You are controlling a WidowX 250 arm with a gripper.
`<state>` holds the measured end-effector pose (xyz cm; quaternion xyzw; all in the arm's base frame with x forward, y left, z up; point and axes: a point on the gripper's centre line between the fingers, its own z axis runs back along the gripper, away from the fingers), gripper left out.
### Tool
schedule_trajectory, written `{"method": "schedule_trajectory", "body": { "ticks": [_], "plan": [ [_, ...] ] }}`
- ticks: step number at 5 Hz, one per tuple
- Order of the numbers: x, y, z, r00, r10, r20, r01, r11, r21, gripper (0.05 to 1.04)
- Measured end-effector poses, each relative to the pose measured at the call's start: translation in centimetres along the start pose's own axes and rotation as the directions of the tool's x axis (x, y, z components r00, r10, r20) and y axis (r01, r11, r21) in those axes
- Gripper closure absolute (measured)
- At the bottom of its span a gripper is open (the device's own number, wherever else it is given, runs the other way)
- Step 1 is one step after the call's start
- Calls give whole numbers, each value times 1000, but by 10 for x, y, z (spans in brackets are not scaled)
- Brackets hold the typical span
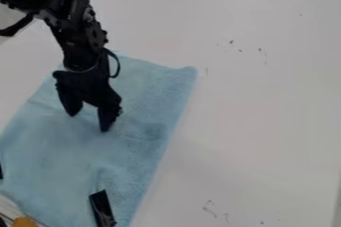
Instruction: Move the cloth to the left of the table
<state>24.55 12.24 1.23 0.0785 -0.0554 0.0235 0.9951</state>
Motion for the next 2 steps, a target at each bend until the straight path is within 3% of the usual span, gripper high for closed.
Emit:
{"method": "schedule_trajectory", "body": {
  "ticks": [1, 2],
  "plan": [
    [14, 3, 12, 999, -24, 30, 23, 999, 31, 85],
    [29, 2, 41, 996, -31, 80, 27, 998, 60, 85]
  ]
}}
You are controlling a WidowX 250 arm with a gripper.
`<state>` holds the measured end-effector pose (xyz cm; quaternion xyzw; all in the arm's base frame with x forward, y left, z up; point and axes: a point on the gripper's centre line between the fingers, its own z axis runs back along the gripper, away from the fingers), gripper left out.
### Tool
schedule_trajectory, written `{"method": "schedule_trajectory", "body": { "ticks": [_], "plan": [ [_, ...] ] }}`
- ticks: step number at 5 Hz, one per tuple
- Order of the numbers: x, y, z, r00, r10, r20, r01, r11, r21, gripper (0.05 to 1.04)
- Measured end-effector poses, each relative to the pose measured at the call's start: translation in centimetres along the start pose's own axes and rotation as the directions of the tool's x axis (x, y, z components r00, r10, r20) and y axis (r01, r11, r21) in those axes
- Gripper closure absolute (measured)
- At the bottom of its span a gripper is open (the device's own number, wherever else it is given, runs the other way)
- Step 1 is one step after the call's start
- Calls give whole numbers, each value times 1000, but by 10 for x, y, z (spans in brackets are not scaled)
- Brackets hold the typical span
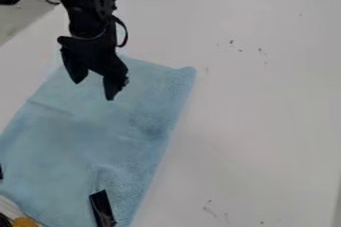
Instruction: Move the cloth to the left of the table
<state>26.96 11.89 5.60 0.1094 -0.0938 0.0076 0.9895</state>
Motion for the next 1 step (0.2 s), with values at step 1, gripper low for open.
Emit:
{"method": "schedule_trajectory", "body": {
  "ticks": [1],
  "plan": [
    [5, -14, 16, 1000, 14, -10, -14, 999, -34, 85]
  ]
}}
